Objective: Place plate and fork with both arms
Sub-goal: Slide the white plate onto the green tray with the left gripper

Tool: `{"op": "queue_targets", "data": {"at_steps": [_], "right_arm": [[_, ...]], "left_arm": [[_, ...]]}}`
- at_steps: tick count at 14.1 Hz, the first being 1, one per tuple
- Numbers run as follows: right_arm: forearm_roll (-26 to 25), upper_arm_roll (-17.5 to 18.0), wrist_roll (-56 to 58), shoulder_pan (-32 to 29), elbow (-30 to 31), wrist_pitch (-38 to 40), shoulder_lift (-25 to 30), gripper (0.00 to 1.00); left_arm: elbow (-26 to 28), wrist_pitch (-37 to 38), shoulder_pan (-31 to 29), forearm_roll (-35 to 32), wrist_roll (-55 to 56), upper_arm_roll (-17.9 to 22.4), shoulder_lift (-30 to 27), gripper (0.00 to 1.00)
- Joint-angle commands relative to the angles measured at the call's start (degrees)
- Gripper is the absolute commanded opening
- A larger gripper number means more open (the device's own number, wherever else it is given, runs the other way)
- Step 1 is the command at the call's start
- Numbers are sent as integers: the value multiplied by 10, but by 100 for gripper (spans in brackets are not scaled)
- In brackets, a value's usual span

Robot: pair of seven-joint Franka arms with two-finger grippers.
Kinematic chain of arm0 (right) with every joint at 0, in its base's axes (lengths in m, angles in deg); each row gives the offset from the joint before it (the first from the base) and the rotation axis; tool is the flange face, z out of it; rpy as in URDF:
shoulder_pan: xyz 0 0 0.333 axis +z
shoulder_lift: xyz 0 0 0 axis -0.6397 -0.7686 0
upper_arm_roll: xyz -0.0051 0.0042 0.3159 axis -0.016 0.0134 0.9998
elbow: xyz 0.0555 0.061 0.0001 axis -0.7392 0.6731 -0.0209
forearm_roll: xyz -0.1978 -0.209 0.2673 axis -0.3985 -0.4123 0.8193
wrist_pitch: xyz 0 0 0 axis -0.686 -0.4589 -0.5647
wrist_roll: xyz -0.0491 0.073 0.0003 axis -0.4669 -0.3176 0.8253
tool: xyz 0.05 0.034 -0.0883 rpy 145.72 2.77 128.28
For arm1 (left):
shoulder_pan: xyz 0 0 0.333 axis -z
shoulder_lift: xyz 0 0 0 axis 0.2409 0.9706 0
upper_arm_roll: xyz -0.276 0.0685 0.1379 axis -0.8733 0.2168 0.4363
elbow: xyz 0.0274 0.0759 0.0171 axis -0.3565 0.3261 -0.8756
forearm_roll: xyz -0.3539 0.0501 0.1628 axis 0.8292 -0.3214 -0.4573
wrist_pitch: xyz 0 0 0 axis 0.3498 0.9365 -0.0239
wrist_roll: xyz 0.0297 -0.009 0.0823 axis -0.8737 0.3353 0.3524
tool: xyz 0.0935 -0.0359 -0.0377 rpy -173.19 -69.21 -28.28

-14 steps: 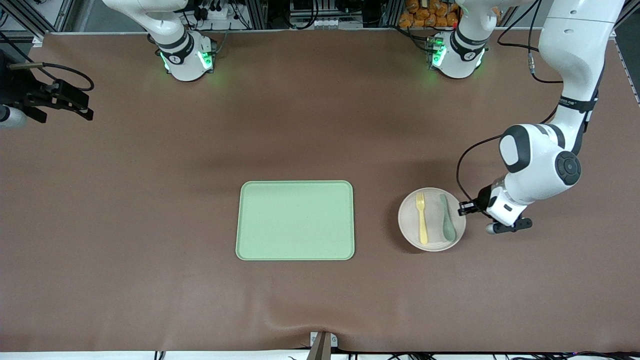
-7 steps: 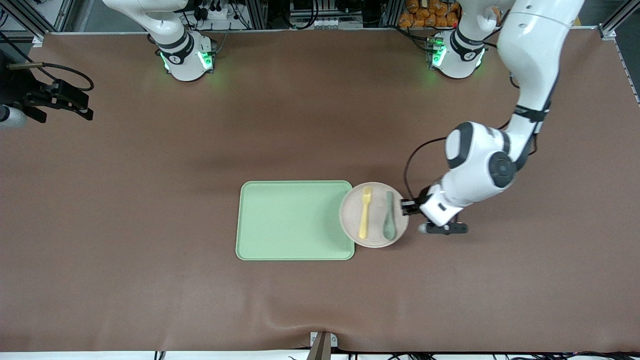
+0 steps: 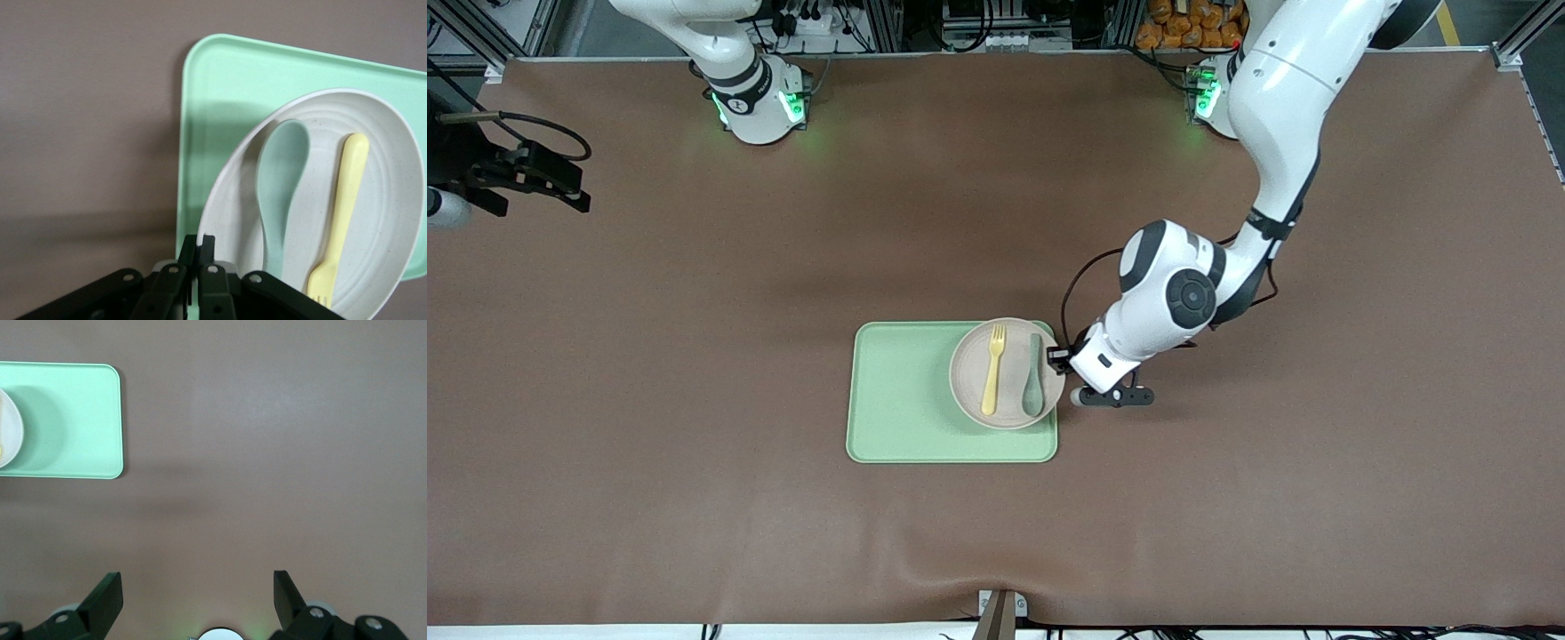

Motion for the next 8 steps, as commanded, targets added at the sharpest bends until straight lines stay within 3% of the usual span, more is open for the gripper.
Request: {"op": "queue_targets", "data": {"at_steps": [1,4,8], "right_arm": [[5,8,6,-12,-5,5,-3,100],[6,8,5,-10,-5,3,-5,100],[6,8,5,-9,-5,4,-6,100]], "left_arm": [[-20,-48,16,7,2,4,34,0],[-20,-89,32,7,2,7,55,0],[-19,-89,44,7,19,8,60,0]]}}
